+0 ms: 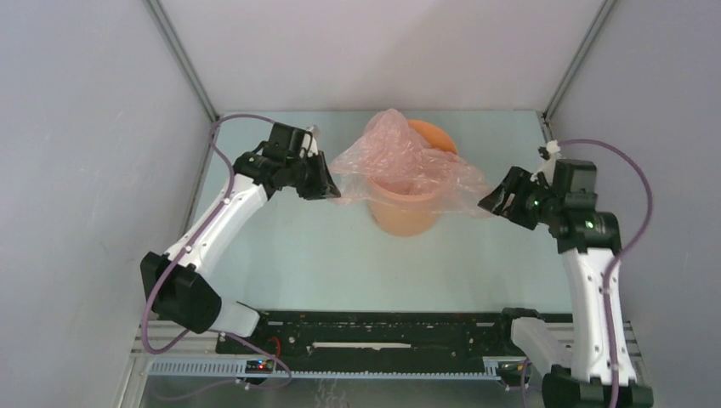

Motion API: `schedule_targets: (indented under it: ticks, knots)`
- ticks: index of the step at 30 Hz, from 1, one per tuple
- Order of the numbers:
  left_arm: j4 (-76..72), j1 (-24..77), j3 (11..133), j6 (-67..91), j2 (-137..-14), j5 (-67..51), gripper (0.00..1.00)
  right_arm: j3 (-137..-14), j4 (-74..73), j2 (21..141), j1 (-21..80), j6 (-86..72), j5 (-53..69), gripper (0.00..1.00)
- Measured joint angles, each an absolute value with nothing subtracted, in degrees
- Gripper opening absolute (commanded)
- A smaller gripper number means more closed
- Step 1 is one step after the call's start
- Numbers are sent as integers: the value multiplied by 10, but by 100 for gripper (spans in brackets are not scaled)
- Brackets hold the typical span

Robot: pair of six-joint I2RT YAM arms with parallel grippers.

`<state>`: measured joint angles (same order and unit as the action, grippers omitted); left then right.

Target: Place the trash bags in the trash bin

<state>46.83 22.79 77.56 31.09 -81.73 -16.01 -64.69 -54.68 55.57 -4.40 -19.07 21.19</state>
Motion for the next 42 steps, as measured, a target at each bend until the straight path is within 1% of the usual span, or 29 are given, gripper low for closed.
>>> schedule_targets:
  ticks: [1, 2, 4, 6, 9, 11, 13, 15, 19, 21, 22, 26, 28, 29, 31, 33, 38, 40, 42]
  knots:
    - [467, 228, 776, 312, -814, -164, 34, -664, -560, 534, -44, -190, 211, 81]
    - [466, 227, 776, 314, -811, -168, 38, -682, -569, 517, -44, -189, 211, 84]
    - [465, 227, 777, 316, -811, -174, 47, -722, -582, 495, -42, -188, 210, 85]
    - [466, 227, 777, 316, -811, -181, 53, -763, -584, 489, -38, -187, 207, 85]
    - [470, 227, 786, 314, -809, -185, 55, -827, -558, 512, -15, -189, 203, 86]
    - [470, 227, 792, 314, -807, -187, 55, -874, -529, 553, 23, -191, 193, 86]
    - [470, 227, 796, 313, -804, -189, 55, -921, -502, 605, 68, -192, 184, 82]
    - [470, 227, 797, 314, -804, -195, 54, -972, -461, 675, 113, -192, 174, 75]
    - [467, 227, 796, 314, -804, -199, 49, -1051, -394, 818, 176, -202, 146, 68]
    - [466, 227, 796, 314, -804, -199, 47, -1091, -383, 895, 201, -208, 131, 68]
    - [465, 227, 795, 314, -804, -199, 46, -1114, -380, 934, 214, -210, 123, 65]
    - [464, 227, 795, 314, -804, -200, 44, -1208, -391, 1072, 259, -210, 92, 51]
    - [464, 227, 795, 313, -804, -200, 42, -1244, -405, 1115, 274, -208, 79, 40]
    - [464, 227, 795, 312, -804, -200, 41, -1254, -415, 1129, 279, -208, 76, 38]
    - [464, 227, 795, 310, -804, -199, 37, -1255, -437, 1139, 287, -207, 67, 36]
    - [464, 227, 795, 309, -803, -199, 34, -1223, -445, 1125, 293, -206, 57, 34]
    - [464, 227, 796, 305, -803, -200, 32, -1027, -420, 1001, 289, -207, 40, 33]
    - [465, 227, 796, 304, -803, -201, 32, -978, -410, 959, 283, -209, 39, 32]
    - [469, 227, 799, 303, -804, -202, 31, -971, -398, 948, 274, -210, 39, 33]
